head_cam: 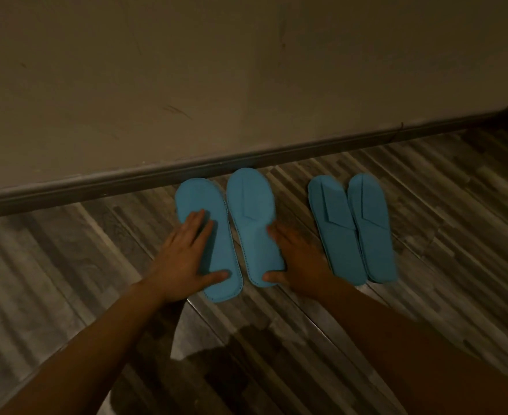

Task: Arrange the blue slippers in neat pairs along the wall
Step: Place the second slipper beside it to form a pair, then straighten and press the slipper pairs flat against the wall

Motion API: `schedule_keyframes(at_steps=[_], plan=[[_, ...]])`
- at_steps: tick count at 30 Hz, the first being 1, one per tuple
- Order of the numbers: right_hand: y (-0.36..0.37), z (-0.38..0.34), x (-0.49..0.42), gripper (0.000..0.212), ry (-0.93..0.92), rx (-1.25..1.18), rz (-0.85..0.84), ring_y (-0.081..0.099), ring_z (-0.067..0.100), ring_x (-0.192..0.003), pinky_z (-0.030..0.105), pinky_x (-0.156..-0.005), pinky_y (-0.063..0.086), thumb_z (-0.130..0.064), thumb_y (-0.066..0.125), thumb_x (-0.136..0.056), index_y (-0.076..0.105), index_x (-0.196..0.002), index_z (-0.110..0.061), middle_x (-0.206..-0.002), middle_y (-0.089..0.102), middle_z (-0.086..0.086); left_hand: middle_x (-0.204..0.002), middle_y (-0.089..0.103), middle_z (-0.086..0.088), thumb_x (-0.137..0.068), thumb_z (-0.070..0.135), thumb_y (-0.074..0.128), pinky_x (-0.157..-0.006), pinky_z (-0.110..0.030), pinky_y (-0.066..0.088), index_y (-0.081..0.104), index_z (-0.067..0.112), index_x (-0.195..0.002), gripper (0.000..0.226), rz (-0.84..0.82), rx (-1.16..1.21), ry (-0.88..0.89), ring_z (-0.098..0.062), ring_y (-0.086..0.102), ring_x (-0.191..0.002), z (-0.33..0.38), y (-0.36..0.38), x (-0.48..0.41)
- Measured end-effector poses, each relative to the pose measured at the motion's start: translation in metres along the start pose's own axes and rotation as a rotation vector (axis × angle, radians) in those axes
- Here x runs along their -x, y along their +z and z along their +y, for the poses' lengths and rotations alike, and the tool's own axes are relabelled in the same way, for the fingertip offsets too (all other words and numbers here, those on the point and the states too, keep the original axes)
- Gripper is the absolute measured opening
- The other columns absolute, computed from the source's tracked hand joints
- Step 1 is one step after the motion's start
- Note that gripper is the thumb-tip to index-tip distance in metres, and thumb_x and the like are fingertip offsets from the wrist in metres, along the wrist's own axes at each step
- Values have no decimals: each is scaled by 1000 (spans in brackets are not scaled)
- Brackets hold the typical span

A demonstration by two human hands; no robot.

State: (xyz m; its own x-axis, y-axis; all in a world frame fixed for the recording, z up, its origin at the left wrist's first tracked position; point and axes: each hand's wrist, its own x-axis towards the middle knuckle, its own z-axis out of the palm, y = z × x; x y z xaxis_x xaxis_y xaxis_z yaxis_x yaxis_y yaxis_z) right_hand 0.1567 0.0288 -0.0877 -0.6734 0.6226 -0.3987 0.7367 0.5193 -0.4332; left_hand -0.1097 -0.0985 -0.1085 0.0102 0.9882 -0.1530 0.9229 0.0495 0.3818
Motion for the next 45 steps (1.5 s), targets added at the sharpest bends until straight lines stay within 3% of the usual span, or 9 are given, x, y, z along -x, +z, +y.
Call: schedule_keyframes(at_steps=[4, 16, 23, 28, 33, 36, 39, 42, 45], plan=[[-1, -1, -6, 110, -22, 124, -122, -4, 14, -155, 50, -125, 13, -62, 67, -84, -4, -160, -30, -168, -14, -8, -170, -18, -8, -72, 95, 35, -128, -51, 9, -3, 17, -163, 126, -122, -32, -5, -25, -14, -156, -2, 8, 0], [-7, -23, -4, 108, -14, 92, -136, -2, 21, -156, 53, -124, 18, -55, 69, -86, 1, -161, -19, -169, -12, 1, -168, -24, -7, -71, 96, 35, -128, -46, 0, -10, 18, -162, 128, -123, 7, -5, -24, -19, -155, -2, 8, -6], [-1, -13, -1, 104, 16, 36, -73, 3, 17, -156, 49, -124, 15, -57, 68, -86, 2, -161, -27, -170, -8, -4, -170, -16, -7, -71, 96, 34, -128, -48, 4, -2, 17, -163, 127, -87, 37, -14, -23, -16, -156, 1, 3, -3], [-12, 13, 26, 87, 183, -95, 216, 29, 23, -148, 47, -119, 25, -49, 71, -87, 26, -158, -27, -166, 24, 0, -171, 6, -4, -78, 90, 44, -126, -41, 8, 14, 18, -163, 115, 16, 133, -24, -22, 3, -157, 27, -14, -18], [-28, 55, 61, 75, 451, -120, 378, 49, 29, -134, 45, -109, 42, -49, 73, -86, 46, -147, -15, -150, 50, 8, -166, 28, -11, -89, 67, 56, -122, -35, 19, 31, 11, -158, 93, 71, 260, -13, -26, 27, -152, 75, -26, -66], [-29, 75, 80, 70, 511, -128, 379, 50, 29, -133, 45, -109, 42, -39, 76, -86, 48, -145, -15, -148, 52, 8, -160, 38, -17, -92, 46, 69, -119, -31, 23, 38, 4, -154, 81, 43, 282, 69, -31, 37, -147, 109, -25, -98], [-25, 92, 96, 74, 499, -42, 319, 45, 26, -138, 46, -113, 38, -31, 77, -84, 44, -149, -20, -153, 47, 5, -149, 49, -19, -92, 42, 72, -109, -32, 37, 47, 1, -146, 73, -5, 253, 168, -34, 50, -134, 142, -17, -123], [-28, 110, 104, 79, 463, 49, 254, 36, 24, -145, 49, -116, 32, -36, 73, -86, 34, -154, -26, -160, 36, -1, -158, 38, -15, -93, 50, 65, -114, -37, 36, 38, 6, -153, 79, -58, 181, 263, -31, 41, -142, 172, 2, -142], [-51, 137, 107, 85, 405, 123, 163, 30, 25, -149, 53, -119, 31, -43, 72, -86, 25, -156, -31, -166, 25, -2, -168, 16, -15, -94, 61, 55, -125, -45, 19, 18, 6, -160, 93, -142, 33, 265, -30, 17, -155, 195, 22, -151]])
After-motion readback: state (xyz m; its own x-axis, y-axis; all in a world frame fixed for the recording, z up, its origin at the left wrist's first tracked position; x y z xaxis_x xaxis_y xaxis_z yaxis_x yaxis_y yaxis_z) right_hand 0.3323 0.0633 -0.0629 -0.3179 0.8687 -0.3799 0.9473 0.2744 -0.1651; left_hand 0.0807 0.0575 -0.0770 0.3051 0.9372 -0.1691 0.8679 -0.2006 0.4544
